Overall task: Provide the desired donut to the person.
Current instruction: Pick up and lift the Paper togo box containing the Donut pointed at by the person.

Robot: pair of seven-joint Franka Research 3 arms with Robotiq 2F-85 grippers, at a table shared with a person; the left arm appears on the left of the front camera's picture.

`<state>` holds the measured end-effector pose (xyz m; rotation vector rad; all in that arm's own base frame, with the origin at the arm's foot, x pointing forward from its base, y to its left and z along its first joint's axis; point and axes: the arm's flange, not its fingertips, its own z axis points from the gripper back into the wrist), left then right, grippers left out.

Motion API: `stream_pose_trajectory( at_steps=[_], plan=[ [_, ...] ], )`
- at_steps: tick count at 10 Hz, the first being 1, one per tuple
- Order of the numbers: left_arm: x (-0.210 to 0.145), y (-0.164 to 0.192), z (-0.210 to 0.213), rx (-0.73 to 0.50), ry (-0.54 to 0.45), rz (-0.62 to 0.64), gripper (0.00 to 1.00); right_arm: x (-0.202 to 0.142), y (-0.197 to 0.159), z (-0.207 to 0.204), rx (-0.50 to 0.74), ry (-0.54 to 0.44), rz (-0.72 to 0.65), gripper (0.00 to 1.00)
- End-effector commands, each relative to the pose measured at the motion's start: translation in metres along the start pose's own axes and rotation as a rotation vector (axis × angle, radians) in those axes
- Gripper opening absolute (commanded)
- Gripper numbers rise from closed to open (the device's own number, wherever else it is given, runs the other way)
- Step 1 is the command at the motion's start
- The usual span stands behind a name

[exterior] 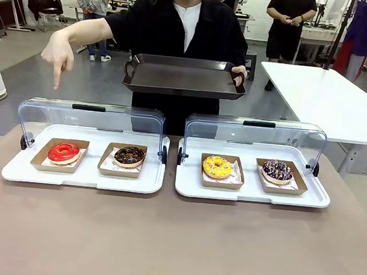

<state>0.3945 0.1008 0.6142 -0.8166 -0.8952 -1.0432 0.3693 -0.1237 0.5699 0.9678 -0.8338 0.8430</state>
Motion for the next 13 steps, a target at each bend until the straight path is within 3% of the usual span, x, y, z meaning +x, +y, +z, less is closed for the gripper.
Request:
stream_pose_trajectory(
  at_steps=[1, 4, 7, 10, 13],
  plan=[
    [0.002, 0.0, 0.002, -0.006, -0.005, -0.006, 1.0, 0.001, -0.001, -0.001, 0.01, -0.012, 0.005, 1.0],
    [0.004, 0.002, -0.007, -0.024, 0.013, -0.023, 1.0, 0.001, -0.001, -0.001, 0.01, -0.012, 0.005, 1.0],
    [0.025, -0.004, -0.033, -0.027, 0.159, -0.1, 1.0, 0.001, -0.001, -0.001, 0.01, -0.012, 0.005, 1.0],
    [0.046, -0.029, -0.056, -0.05, 0.443, -0.227, 1.0, 0.001, -0.001, -0.001, 0.01, -0.012, 0.005, 1.0],
    [0.051, -0.033, -0.089, -0.052, 0.685, -0.258, 1.0, 0.001, -0.001, -0.001, 0.01, -0.012, 0.005, 1.0]
  ],
)
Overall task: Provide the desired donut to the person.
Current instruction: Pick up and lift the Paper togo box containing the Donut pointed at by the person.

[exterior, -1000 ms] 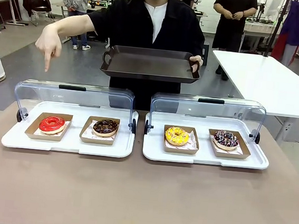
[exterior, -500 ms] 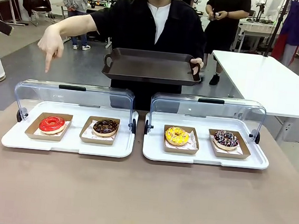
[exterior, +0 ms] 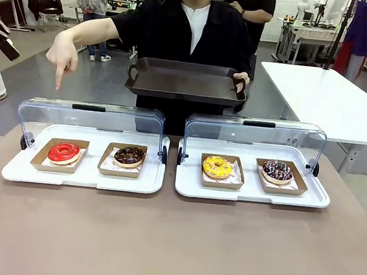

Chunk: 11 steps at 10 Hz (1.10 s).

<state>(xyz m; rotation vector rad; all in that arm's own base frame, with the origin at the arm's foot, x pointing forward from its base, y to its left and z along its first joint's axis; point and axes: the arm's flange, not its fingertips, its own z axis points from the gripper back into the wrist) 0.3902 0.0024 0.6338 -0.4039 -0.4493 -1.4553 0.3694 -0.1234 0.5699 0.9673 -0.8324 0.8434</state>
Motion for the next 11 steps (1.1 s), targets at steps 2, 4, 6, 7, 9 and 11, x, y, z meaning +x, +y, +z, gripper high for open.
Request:
stream_pose_trajectory(
  at_steps=[2, 4, 6, 7, 9, 11],
  plan=[
    [0.012, 0.003, -0.033, 0.034, 0.217, -0.028, 1.0, 0.001, -0.001, -0.001, 0.01, -0.013, 0.006, 1.0],
    [0.009, 0.013, -0.074, 0.12, 0.316, -0.053, 1.0, 0.001, -0.001, -0.001, 0.01, -0.013, 0.006, 1.0],
    [-0.001, 0.025, -0.122, 0.184, 0.45, -0.082, 1.0, 0.001, -0.001, -0.001, 0.01, -0.013, 0.006, 1.0],
    [-0.007, 0.03, -0.142, 0.21, 0.487, -0.096, 1.0, 0.001, -0.001, -0.001, 0.01, -0.013, 0.006, 1.0],
    [-0.024, 0.042, -0.185, 0.155, 0.524, -0.085, 1.0, 0.001, -0.001, -0.001, 0.01, -0.013, 0.006, 1.0],
    [-0.042, 0.054, -0.213, 0.102, 0.514, -0.047, 1.0, 0.001, -0.001, -0.001, 0.01, -0.013, 0.006, 1.0]
  ],
)
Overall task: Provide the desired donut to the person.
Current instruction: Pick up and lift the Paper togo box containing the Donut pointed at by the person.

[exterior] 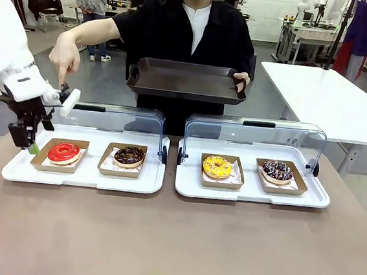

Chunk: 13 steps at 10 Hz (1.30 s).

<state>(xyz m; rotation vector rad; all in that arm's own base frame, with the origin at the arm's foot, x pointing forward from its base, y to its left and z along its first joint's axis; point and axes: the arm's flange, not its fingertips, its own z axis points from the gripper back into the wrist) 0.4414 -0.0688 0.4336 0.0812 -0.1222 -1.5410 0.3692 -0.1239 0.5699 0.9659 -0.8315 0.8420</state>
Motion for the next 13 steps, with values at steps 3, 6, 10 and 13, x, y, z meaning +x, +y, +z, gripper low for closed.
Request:
stream_pose_trajectory(
  at_steps=[3, 6, 10, 13],
  plan=[
    [-0.004, 0.021, -0.041, -0.022, -0.036, 0.061, 1.0, 0.001, -0.001, -0.001, 0.012, -0.014, 0.007, 1.0],
    [-0.008, 0.016, -0.047, -0.037, -0.017, 0.051, 1.0, 0.001, -0.001, -0.001, 0.012, -0.014, 0.007, 1.0],
    [-0.008, 0.016, -0.047, -0.037, -0.017, 0.051, 1.0, 0.001, -0.001, -0.001, 0.012, -0.014, 0.007, 1.0],
    [-0.007, 0.019, -0.048, -0.04, -0.038, 0.042, 1.0, 0.001, -0.001, -0.001, 0.012, -0.014, 0.007, 1.0]
  ],
)
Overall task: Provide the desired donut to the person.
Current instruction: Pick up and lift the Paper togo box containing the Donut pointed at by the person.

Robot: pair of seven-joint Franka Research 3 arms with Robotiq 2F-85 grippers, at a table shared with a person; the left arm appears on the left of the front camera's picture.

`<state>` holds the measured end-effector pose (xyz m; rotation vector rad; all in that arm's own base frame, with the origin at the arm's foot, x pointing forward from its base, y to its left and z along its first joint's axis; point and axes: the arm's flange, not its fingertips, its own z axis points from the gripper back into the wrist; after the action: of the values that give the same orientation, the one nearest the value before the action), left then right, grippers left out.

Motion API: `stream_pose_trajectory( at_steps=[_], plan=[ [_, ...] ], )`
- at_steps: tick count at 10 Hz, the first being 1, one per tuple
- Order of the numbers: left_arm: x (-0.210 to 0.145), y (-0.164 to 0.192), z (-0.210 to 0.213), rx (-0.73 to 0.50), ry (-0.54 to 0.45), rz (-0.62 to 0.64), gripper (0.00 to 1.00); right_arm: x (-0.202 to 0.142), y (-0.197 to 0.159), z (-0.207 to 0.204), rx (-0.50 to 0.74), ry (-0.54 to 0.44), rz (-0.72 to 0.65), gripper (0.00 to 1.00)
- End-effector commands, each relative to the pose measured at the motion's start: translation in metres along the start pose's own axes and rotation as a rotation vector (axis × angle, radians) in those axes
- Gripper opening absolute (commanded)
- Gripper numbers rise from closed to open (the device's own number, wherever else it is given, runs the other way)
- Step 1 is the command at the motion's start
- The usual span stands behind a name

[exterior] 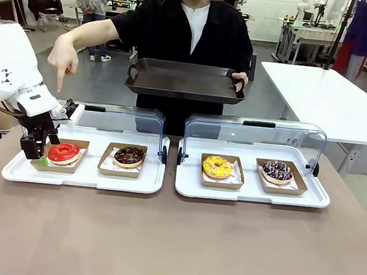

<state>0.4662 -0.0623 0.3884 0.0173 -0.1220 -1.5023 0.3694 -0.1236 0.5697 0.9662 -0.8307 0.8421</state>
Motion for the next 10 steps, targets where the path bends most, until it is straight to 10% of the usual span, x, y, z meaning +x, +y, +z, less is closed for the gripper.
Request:
stream_pose_trajectory(
  at_steps=[1, 10],
  plan=[
    [-0.001, 0.006, -0.008, -0.02, -0.015, -0.015, 1.0, 0.001, -0.001, -0.001, 0.011, -0.014, 0.007, 1.0],
    [0.023, 0.013, -0.038, 0.0, -0.085, -0.13, 1.0, 0.001, -0.001, -0.001, 0.011, -0.014, 0.007, 1.0]
  ],
)
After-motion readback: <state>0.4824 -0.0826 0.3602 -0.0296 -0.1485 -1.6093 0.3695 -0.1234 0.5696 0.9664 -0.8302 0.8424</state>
